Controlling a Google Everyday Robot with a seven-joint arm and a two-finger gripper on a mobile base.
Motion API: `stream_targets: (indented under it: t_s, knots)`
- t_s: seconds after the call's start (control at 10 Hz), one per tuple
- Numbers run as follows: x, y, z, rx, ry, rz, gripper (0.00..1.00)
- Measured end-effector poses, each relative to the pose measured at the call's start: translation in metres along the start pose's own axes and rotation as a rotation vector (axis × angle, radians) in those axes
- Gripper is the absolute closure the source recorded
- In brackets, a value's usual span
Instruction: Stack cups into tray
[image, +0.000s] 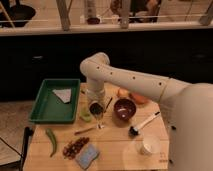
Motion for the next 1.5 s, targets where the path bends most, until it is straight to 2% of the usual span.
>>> stream_targets:
  t_s: [0.4,0.8,1.5]
  knots:
    - [0.008,-0.03,-0.003,0.009,0.018,-0.07,1.0]
    - [0.014,-0.051,-0.004,0.031,0.028,-0.11,1.0]
    - [0.035,-0.051,0.009,0.044,0.015,-0.078,1.0]
